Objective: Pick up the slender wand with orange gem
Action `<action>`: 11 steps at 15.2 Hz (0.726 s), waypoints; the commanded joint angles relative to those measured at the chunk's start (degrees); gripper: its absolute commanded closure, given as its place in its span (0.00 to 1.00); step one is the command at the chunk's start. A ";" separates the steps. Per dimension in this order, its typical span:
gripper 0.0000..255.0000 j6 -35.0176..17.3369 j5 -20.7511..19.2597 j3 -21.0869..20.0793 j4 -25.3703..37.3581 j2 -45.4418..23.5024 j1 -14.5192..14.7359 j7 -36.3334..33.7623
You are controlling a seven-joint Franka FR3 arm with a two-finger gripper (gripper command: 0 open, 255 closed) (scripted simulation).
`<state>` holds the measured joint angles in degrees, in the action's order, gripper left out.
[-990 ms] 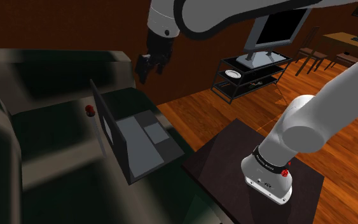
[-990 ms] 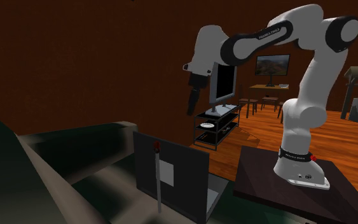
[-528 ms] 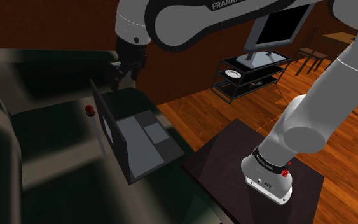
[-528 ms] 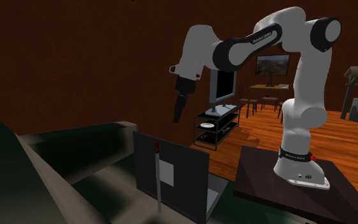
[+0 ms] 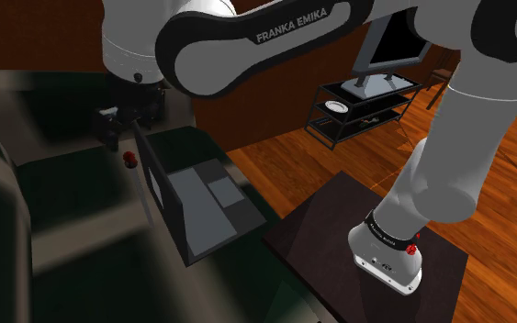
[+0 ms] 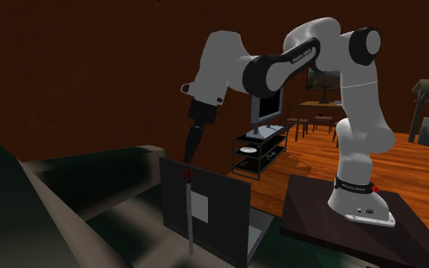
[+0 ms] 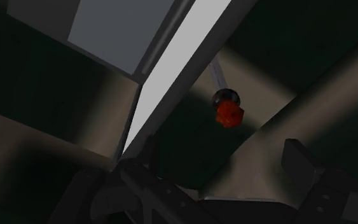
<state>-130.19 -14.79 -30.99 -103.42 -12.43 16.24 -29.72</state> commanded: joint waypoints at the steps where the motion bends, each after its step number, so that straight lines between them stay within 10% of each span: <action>1: 0.00 0.34 -1.84 -0.06 2.63 -2.34 1.35 -1.09; 10: 0.00 -4.61 -4.05 0.80 -0.73 -4.31 1.82 -2.95; 11: 1.00 -4.57 -4.11 0.82 -0.58 -4.43 1.86 -2.97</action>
<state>-134.88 -18.89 -30.26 -103.71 -16.50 18.10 -32.63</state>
